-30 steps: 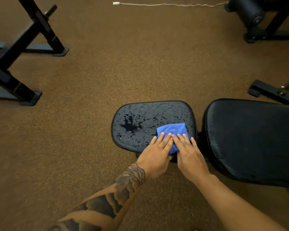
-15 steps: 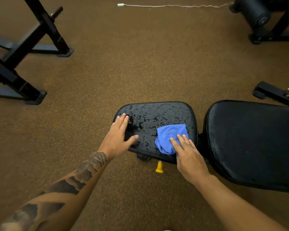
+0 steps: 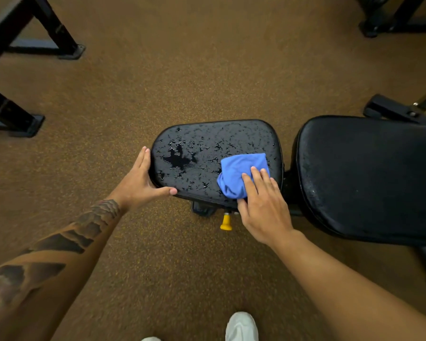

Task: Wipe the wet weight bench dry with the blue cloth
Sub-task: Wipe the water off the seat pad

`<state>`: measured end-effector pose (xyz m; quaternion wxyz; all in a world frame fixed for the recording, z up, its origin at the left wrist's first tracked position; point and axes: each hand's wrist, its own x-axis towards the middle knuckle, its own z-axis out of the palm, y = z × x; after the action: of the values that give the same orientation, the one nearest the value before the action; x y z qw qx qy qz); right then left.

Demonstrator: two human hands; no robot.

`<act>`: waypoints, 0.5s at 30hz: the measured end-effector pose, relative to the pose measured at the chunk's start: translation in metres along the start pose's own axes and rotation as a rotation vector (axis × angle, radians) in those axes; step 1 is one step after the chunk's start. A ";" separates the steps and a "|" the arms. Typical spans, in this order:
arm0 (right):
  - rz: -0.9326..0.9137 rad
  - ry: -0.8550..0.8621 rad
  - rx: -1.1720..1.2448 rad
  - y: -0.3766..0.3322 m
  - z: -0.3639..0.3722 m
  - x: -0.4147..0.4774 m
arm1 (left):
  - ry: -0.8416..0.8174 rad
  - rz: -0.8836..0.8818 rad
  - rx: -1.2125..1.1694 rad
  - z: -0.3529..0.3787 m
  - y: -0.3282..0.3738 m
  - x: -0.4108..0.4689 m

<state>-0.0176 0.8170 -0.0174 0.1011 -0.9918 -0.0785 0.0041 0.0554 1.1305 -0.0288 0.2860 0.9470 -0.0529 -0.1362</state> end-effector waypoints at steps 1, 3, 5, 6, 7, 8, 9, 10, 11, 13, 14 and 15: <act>0.012 0.005 0.005 -0.001 0.001 -0.001 | 0.004 0.013 -0.025 0.001 -0.001 0.001; 0.026 0.009 0.008 -0.005 0.002 -0.003 | 0.021 0.081 -0.084 0.002 0.000 0.005; 0.034 0.001 0.003 -0.008 0.002 -0.002 | 0.031 0.140 -0.123 0.003 0.000 0.009; 0.038 0.003 -0.006 -0.010 0.001 0.000 | 0.031 0.145 -0.128 0.003 -0.001 0.010; 0.042 0.005 -0.021 -0.011 0.000 0.003 | 0.025 0.135 -0.119 0.003 -0.002 0.011; 0.044 0.004 -0.042 -0.013 0.000 0.006 | 0.016 0.119 -0.100 0.003 -0.004 0.012; 0.041 0.002 -0.063 -0.013 0.000 0.011 | -0.002 0.104 -0.079 0.003 -0.005 0.012; 0.034 0.001 -0.079 -0.014 0.001 0.016 | -0.022 0.087 -0.060 0.003 -0.005 0.011; 0.023 -0.003 -0.085 -0.015 0.003 0.022 | -0.034 0.076 -0.049 0.003 -0.003 0.010; 0.009 -0.018 -0.075 -0.020 0.009 0.033 | -0.030 0.066 -0.051 0.002 -0.002 0.009; 0.009 -0.028 -0.066 -0.024 0.012 0.037 | -0.029 0.064 -0.052 0.002 -0.002 0.009; 0.012 -0.034 -0.056 -0.028 0.014 0.039 | -0.029 0.062 -0.047 0.003 -0.003 0.009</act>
<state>0.0158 0.8525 -0.0256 0.0718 -0.9944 -0.0746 0.0195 0.0631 1.1296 -0.0344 0.3115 0.9359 -0.0832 -0.1423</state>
